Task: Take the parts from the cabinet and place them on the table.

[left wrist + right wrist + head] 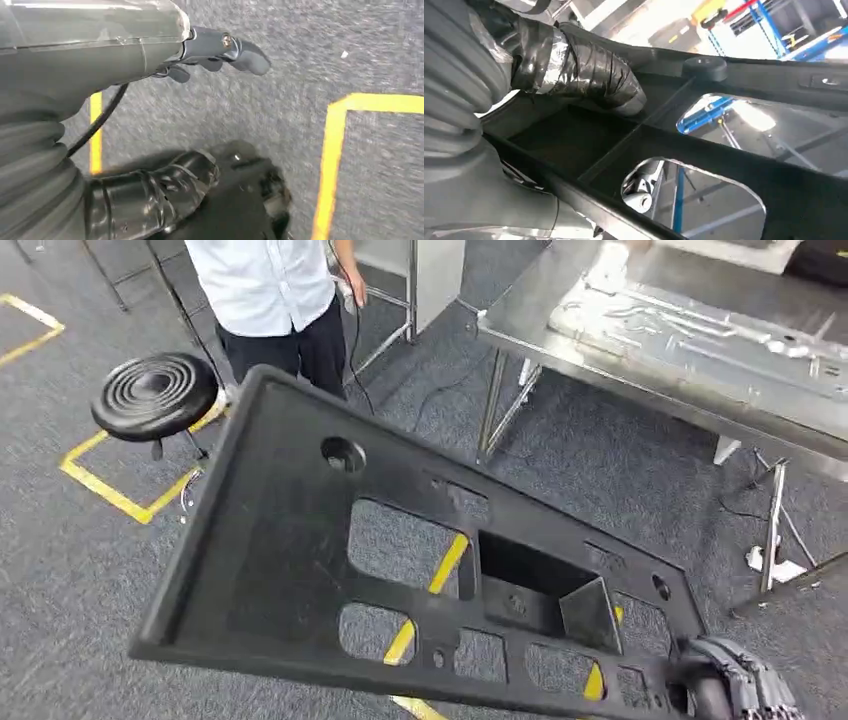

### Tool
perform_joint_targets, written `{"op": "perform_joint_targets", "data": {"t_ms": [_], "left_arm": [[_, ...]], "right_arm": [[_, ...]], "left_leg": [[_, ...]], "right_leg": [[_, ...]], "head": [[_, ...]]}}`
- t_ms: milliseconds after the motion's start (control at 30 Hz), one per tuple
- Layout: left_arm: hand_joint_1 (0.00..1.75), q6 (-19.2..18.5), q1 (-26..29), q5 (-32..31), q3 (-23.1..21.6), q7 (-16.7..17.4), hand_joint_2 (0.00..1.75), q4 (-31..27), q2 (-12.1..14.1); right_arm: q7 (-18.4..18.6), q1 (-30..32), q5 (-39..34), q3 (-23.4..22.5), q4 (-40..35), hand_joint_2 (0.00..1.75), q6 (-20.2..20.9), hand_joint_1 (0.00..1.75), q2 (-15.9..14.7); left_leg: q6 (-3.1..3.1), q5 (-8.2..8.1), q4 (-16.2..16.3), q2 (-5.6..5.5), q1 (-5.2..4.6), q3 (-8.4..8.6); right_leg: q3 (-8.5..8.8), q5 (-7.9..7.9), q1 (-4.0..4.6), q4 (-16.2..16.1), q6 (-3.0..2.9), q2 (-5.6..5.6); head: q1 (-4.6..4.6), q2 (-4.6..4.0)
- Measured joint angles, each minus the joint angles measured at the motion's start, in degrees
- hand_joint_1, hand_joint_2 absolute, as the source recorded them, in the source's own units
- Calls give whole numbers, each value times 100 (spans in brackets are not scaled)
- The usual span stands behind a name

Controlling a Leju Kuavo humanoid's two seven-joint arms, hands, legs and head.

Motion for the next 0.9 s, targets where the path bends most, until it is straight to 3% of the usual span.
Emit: {"op": "perform_joint_targets", "data": {"t_ms": [33,67,100,133,200,233,267,300,333,367,400,500,533,567,600,633,700,733,767,833,867,900], "left_arm": [[0,2,4,2,0,-2,175,0,6],[0,2,-2,2,0,-4,175,0,15],[0,4,-7,2,0,-13,175,0,13],[0,4,2,2,2,-15,175,0,13],[0,4,20,7,4,-17,175,0,15],[0,4,23,7,7,-17,175,0,20],[0,7,21,7,7,-17,175,0,20],[0,6,15,7,7,-17,175,0,20],[0,9,7,7,7,-18,175,0,17],[0,9,5,7,7,-17,175,0,17],[0,9,6,7,7,-17,175,0,9],[0,9,-15,9,7,-17,175,0,11],[0,9,-21,9,7,-20,175,0,11],[0,9,-19,7,7,-20,175,0,13],[0,9,-15,7,7,-31,175,0,13],[0,9,-12,7,9,-31,175,0,13],[0,9,-5,9,11,-28,175,0,13],[0,9,3,9,11,-28,175,0,13],[0,9,18,9,13,-26,175,0,13],[0,9,24,7,13,-24,175,0,24],[0,2,18,7,13,-24,175,0,24],[0,2,24,7,15,-24,175,0,24]], "right_arm": [[-2,2,0,-6,-9,175,0,175,0],[0,10,0,-7,-15,175,0,175,0],[0,-12,-4,-7,-31,175,0,175,0],[-2,-33,-7,-7,-31,175,0,175,0],[-2,-45,-9,-6,-31,175,2,175,0],[-2,-43,-9,-7,-28,175,4,175,-2],[-2,-44,-7,-7,-24,175,6,175,0],[-2,-46,-2,-7,-22,175,7,175,0],[-2,-46,2,-7,-17,175,7,175,0],[-2,-47,4,-7,-20,175,7,175,0],[-2,-64,6,-7,-17,175,7,175,0],[-2,-65,11,-6,-17,175,9,175,0],[-2,-62,11,-6,-17,175,7,175,0],[-2,-54,11,-7,-17,175,7,175,0],[-2,-68,9,-9,-17,175,7,175,0],[0,-84,13,-9,-15,175,7,175,0],[0,-92,9,-9,-15,175,9,175,0],[0,-92,7,-9,-13,175,9,175,0],[0,-91,9,-9,-6,175,9,175,0],[0,-90,29,-9,0,175,9,175,0],[0,-89,39,-9,0,175,9,175,0],[0,-90,39,-9,7,175,9,175,0]], "left_leg": [[63,42,-64,88,58,9],[83,54,-80,155,47,26],[106,56,-89,219,46,29],[119,47,-89,297,33,27],[140,24,-88,467,12,32],[138,11,-87,552,6,41],[137,-5,-87,627,1,59],[135,-24,-87,687,-4,85],[125,-46,-87,741,-12,122],[120,-66,-91,785,-16,156],[89,-89,-91,832,-42,173],[24,-112,-128,984,-50,209],[-16,-118,-163,1064,-71,264],[-51,-201,-120,930,-38,282],[-63,-334,80,658,-43,205],[-70,-540,448,494,-29,28],[-87,-892,1314,379,-26,-413],[-97,-915,1585,376,-26,-578],[-99,-787,1566,375,-25,-614],[-90,-192,789,340,-19,-346],[-81,90,306,203,-3,-159],[-46,37,112,-92,17,-66]], "right_leg": [[-5,-3,-5,15,19,69],[-37,-63,14,105,34,-202],[-174,-242,34,365,61,-482],[-373,-453,29,758,88,-596],[-789,-781,10,1576,121,-690],[-889,-763,1,1756,124,-701],[-821,-608,1,1613,115,-719],[-635,-375,3,1255,94,-741],[-343,-104,15,715,52,-805],[-66,92,58,207,-21,-1020],[15,-19,157,41,-84,-1348],[-34,11,175,20,-108,-1139],[-17,32,165,-39,-140,-1047],[66,80,71,-136,-173,-975],[82,92,64,-170,-190,-898],[75,101,61,-169,-214,-842],[75,92,68,-163,-229,-699],[77,90,69,-157,-231,-613],[84,87,68,-146,-232,-522],[98,56,55,-95,-203,-337],[99,31,48,-57,-180,-270],[74,9,41,-23,-155,-222]], "head": [[0,0],[4,0],[28,0],[26,0],[26,0],[26,0],[28,0],[26,0],[28,0],[26,0],[26,0],[28,0],[26,0],[24,0],[22,0],[13,0],[15,0],[13,0],[13,0],[13,0],[13,0],[18,0]]}}
